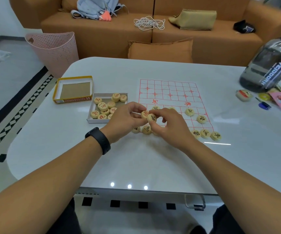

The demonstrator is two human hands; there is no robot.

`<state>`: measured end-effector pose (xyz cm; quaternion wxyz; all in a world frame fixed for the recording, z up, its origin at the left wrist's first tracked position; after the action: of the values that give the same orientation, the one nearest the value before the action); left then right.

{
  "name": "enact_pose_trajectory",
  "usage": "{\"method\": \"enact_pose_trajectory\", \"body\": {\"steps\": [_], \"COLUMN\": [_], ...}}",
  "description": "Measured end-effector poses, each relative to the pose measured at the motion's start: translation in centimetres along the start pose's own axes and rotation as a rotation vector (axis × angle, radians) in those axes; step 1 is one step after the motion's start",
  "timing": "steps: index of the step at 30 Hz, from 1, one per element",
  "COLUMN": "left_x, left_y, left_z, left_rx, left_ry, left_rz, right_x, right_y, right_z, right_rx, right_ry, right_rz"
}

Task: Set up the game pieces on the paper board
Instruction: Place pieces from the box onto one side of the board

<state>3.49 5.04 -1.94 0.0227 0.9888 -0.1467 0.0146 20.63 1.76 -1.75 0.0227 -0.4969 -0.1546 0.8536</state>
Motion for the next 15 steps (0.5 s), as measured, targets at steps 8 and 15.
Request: {"method": "enact_pose_trajectory", "body": {"steps": [8,15], "left_x": [-9.1,-11.9], "left_y": [-1.8,-2.1], "left_z": [-1.8,-0.2], "left_rx": [0.198,0.119], "left_ry": [-0.729,-0.917], "left_rz": [-0.324,-0.414], "right_x": [1.1,1.4], "right_y": [-3.1,-3.6], "right_z": [4.2,5.2], "right_rx": [-0.046,-0.111], "right_ry": [0.135,0.253], "right_rz": [0.000,0.032]}}
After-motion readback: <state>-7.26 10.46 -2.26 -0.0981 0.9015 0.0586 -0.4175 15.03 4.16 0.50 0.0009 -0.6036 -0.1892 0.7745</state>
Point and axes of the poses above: each hand's wrist, its own y-axis away from the middle knuckle, its own x-axis out of the palm, z = x × y, the point moved 5 cm from there along -y, towards the middle knuckle, and after that the axes turned 12 degrees about y, right-handed, at the moved point
